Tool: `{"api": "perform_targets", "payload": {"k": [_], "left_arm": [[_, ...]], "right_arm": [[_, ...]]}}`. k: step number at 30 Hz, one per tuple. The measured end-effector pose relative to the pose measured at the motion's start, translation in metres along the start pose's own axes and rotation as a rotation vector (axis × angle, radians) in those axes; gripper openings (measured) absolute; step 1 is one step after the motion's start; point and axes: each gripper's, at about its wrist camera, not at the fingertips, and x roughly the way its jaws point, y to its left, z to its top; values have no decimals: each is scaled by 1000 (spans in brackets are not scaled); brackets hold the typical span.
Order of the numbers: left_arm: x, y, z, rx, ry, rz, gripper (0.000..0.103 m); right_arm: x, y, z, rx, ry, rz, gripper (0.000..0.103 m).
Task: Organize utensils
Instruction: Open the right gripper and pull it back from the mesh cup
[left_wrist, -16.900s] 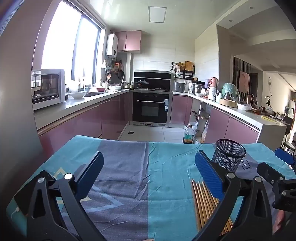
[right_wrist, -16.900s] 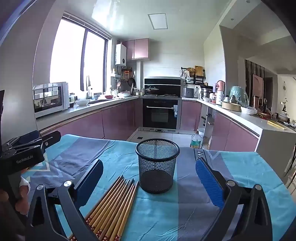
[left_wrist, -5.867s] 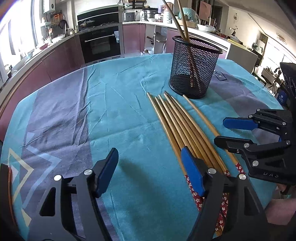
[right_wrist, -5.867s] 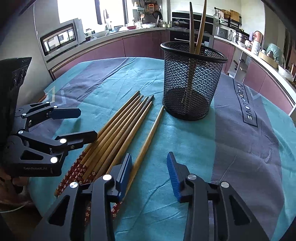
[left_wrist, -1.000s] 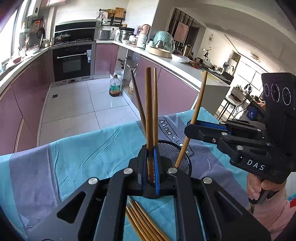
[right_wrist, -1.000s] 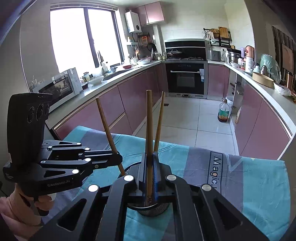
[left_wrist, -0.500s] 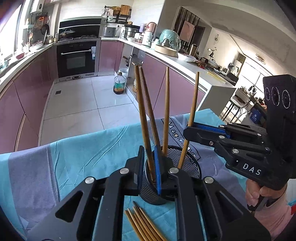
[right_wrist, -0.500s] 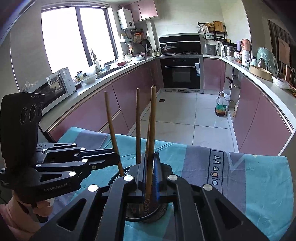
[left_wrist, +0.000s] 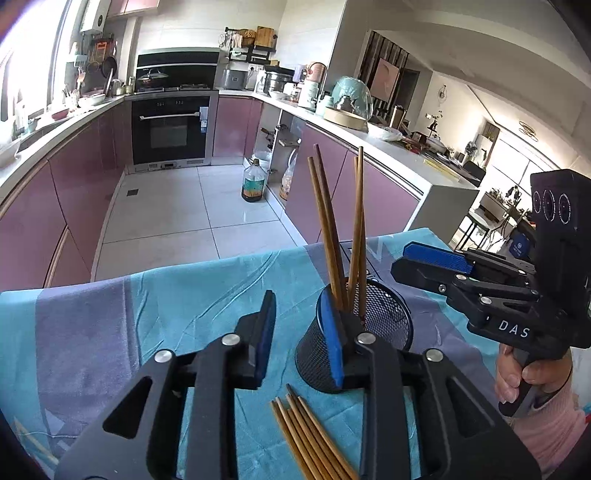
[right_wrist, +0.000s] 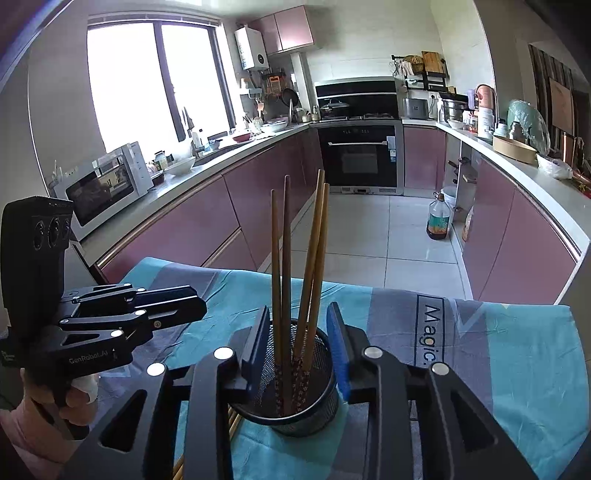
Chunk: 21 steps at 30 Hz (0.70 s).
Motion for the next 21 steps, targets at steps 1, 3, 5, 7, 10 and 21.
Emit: {"api": "perform_targets", "payload": {"k": [1,3,5,7,10,21], "left_arm": [[-3,1,-2,1,-8,10,31],[-13,0,-8,7,-29,33,35],[-22,-3,-12,19,-50,64,46],[-32,-4,-20,33,-66,98,48],[-40,-3,-34,45,-63,123,50],[-38,7,-100,24,50,181,56]], "right_arm": [[-2,2,-2,-3,-4,-1,31],[-9,7,-6,-10,-17,3,32],[-18,13,-10,-21,-37,21,35],[-29,21,-16,-39,-54,49,39],[-37,35,-29,-70,-50,94,42],[1,57,-100,-65,161,132,42]]}}
